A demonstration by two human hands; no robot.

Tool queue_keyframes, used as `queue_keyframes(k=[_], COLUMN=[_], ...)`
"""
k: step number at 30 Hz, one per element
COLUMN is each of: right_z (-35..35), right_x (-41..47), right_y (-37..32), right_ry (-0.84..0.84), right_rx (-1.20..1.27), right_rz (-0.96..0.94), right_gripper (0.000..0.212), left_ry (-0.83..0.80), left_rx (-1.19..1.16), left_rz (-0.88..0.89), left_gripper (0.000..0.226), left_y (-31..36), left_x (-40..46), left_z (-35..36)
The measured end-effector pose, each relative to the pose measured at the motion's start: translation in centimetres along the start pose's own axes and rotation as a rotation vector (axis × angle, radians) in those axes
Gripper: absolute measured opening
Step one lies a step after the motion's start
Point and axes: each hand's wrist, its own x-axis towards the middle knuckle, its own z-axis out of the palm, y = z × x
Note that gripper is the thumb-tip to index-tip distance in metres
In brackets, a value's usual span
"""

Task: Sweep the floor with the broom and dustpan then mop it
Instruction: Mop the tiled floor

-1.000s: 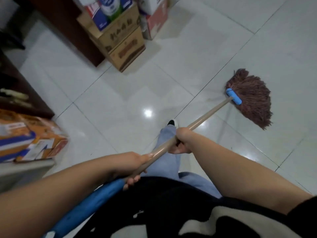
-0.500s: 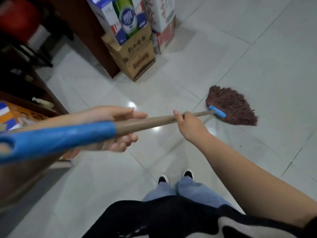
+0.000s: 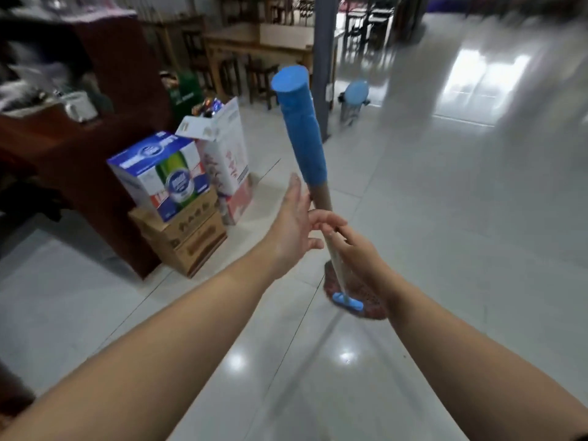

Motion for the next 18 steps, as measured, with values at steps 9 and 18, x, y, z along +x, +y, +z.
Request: queue_keyframes(k=[9,18], right_z=[-3.6,-9.3], right_x=[7.0,20.6], right_y=[1.4,3.1], right_ry=[0.388,0.344], right_rx=[0.045,0.218], right_rz=[0.034,0.06], right_gripper=[0.033,0.05], left_ry=[-0.087,-0.282], left_rx=[0.881,0.489], left_rz=[0.58,0.443], left_gripper=[0.021,0.023], left_y=[3.4,6.9], left_x=[12.2,27.0], left_z=[-0.2,3.4])
